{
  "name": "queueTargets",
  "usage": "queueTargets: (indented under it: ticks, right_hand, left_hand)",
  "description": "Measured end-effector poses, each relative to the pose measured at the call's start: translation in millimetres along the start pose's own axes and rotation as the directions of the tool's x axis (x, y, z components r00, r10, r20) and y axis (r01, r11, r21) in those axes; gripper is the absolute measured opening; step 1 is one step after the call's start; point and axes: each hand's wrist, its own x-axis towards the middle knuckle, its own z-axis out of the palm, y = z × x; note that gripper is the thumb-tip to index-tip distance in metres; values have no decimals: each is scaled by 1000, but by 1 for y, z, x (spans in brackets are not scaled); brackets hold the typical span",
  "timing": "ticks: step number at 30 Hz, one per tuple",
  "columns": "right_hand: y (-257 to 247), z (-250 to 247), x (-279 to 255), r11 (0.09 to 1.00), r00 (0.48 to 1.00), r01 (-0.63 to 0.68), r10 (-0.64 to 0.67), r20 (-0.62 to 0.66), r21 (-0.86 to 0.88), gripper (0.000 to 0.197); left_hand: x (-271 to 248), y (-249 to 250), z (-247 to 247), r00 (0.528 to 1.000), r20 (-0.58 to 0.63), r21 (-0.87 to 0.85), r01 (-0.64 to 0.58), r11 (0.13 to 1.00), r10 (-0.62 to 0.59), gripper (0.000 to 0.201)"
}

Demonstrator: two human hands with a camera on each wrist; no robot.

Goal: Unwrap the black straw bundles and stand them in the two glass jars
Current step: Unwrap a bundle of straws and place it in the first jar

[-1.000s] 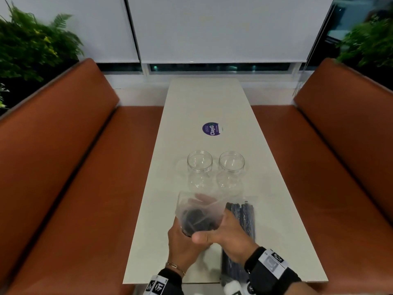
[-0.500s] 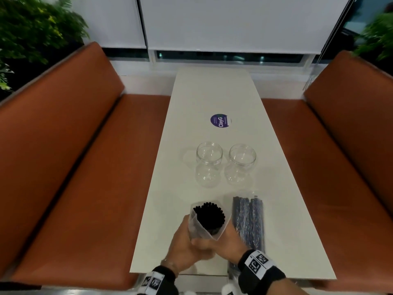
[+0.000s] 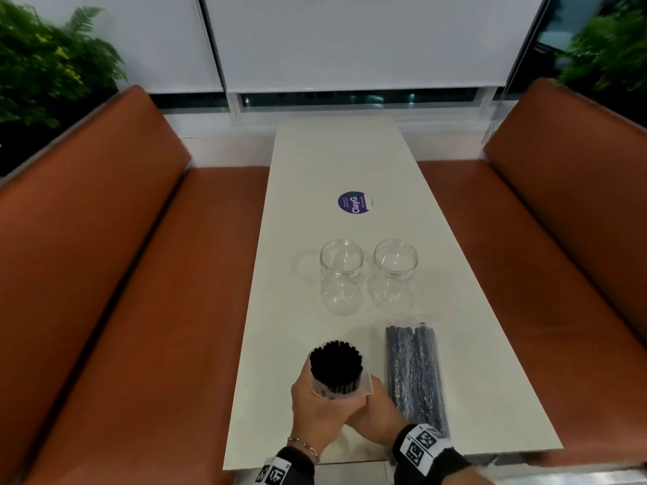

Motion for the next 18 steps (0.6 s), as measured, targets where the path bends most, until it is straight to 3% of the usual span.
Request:
queueTargets:
  ticks: [3, 6, 10, 13, 18]
  right_hand:
    - [-19, -19, 3, 962, 981, -160, 130, 143, 221, 70]
    - [-32, -50, 1, 963, 950, -185, 124, 287, 196, 92]
    - [-39, -72, 3, 976, 937, -191, 150, 314, 101, 122]
    - [-44, -75, 6, 988, 949, -145, 125, 288, 49, 119]
    - [-40, -71, 9, 994, 989, -95, 88, 119, 52, 86]
  left_hand:
    - [5, -13, -1, 1000, 9, 42, 29, 999, -30, 54]
    - [7, -25, -3, 998, 41, 81, 44, 996, -48, 58]
    - [7, -31, 7, 991, 103, 132, 67, 989, -81, 59]
    - [8, -40, 6, 985, 158, 186, 45, 982, -75, 60]
    - [9, -43, 3, 975, 210, 286, 15, 958, -78, 54]
